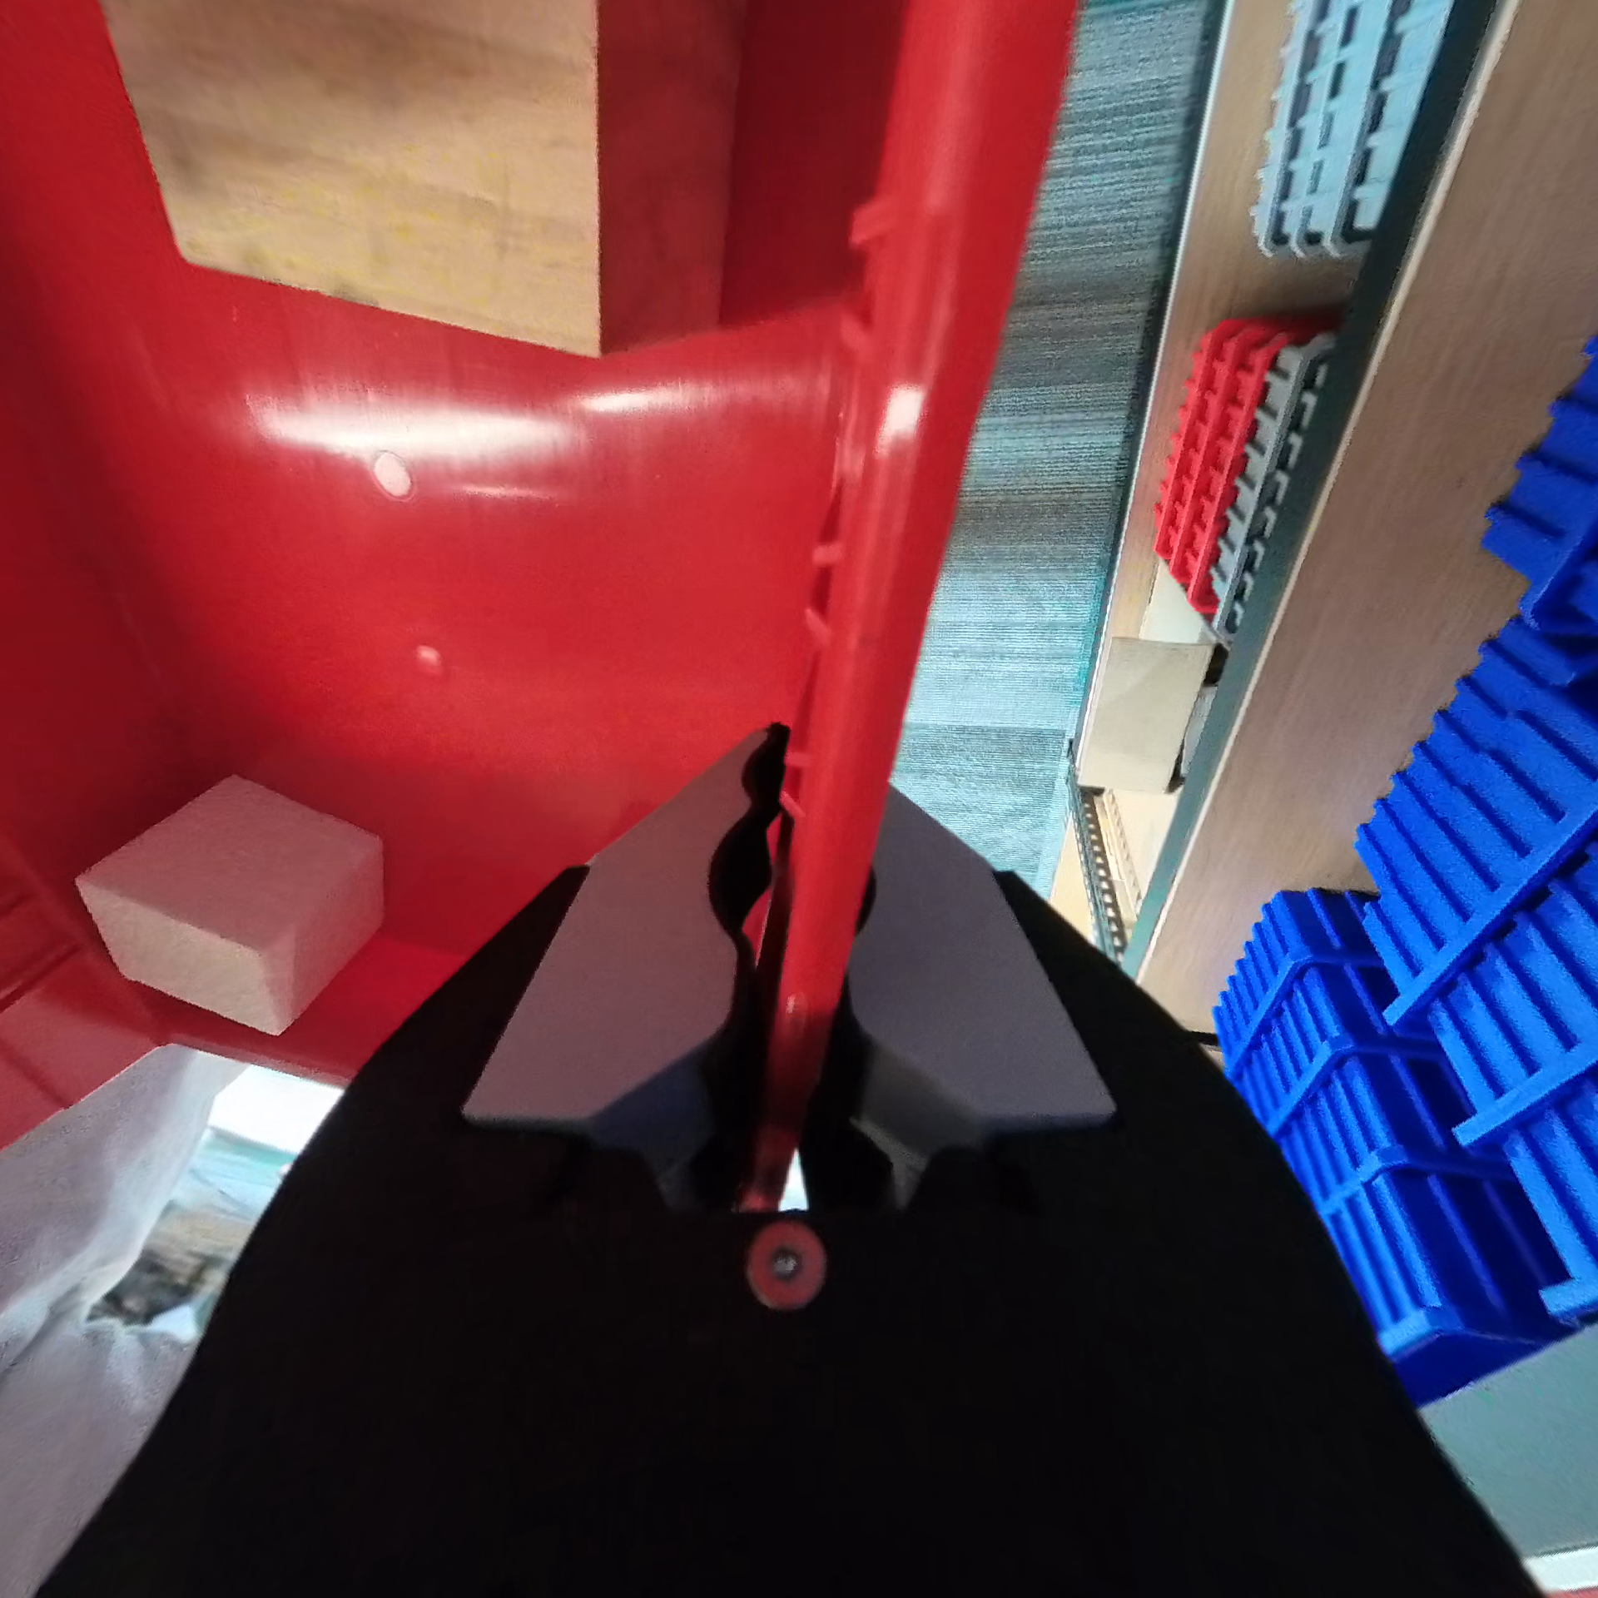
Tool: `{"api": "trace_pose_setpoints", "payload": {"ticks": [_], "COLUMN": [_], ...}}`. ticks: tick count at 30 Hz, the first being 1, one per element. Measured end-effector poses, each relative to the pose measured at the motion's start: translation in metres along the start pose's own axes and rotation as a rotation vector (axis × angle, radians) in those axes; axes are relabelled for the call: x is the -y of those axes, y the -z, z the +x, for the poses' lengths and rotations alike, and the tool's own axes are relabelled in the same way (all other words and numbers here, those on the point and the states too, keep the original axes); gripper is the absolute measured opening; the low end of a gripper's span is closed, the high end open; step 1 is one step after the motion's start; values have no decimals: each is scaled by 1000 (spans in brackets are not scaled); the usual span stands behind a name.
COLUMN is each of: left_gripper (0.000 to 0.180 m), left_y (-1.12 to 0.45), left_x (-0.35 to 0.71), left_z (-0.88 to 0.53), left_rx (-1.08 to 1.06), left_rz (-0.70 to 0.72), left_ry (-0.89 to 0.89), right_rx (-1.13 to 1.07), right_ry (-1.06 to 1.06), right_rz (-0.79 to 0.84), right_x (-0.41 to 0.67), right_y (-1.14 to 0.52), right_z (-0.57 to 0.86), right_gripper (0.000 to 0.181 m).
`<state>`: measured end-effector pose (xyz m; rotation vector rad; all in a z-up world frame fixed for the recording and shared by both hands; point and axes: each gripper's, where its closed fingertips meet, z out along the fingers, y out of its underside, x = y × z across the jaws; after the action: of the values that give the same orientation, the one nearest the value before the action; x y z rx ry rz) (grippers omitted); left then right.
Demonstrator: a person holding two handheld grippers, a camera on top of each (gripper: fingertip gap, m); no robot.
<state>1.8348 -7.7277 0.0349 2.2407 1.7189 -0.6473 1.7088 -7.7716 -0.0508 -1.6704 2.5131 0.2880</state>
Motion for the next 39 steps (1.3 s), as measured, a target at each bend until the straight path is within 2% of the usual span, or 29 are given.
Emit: {"api": "trace_pose_setpoints", "payload": {"ticks": [1,2,5,8,10,13,15,19,22,26,31,34,37,39], "left_gripper": [76,85,82,92,88,81,69,67,66,66,66,66,66,66], "left_y": [-9,-18,-38,-45,-44,-44,-41,-25,-3,43,123,165,188,186], "left_x": [5,8,22,33,44,46,39,42,66,96,18,-103,-257,-354], "left_z": [5,9,20,30,33,43,47,46,42,21,-56,-120,-170,-184], "left_rx": [-15,-23,-48,-77,-76,-144,-183,-185,-154,-68,137,272,309,247], "left_rz": [-44,-92,-171,-273,-312,-412,-507,-558,-462,-236,-118,-234,-454,-619], "left_ry": [-39,-70,-175,-269,-326,-279,-258,-190,-76,121,411,606,855,1005], "right_rx": [0,0,12,1,-10,-21,-26,-7,0,50,56,49,30,7], "right_ry": [30,56,121,154,193,226,233,241,237,227,200,161,117,71], "right_rz": [-9,-17,-37,-48,-33,-20,-1,28,46,57,49,47,40,59], "right_x": [-4,-9,-27,-44,-50,-55,-55,-52,-50,-44,-30,-14,-3,4], "right_y": [-1,-2,-6,-4,2,12,17,22,23,16,7,4,5,8], "right_z": [-6,-11,-28,-40,-45,-52,-54,-52,-43,-28,2,22,43,60], "right_gripper": [2,2,2,2,2,2,2,2,2,3,2,3,1,2]}}
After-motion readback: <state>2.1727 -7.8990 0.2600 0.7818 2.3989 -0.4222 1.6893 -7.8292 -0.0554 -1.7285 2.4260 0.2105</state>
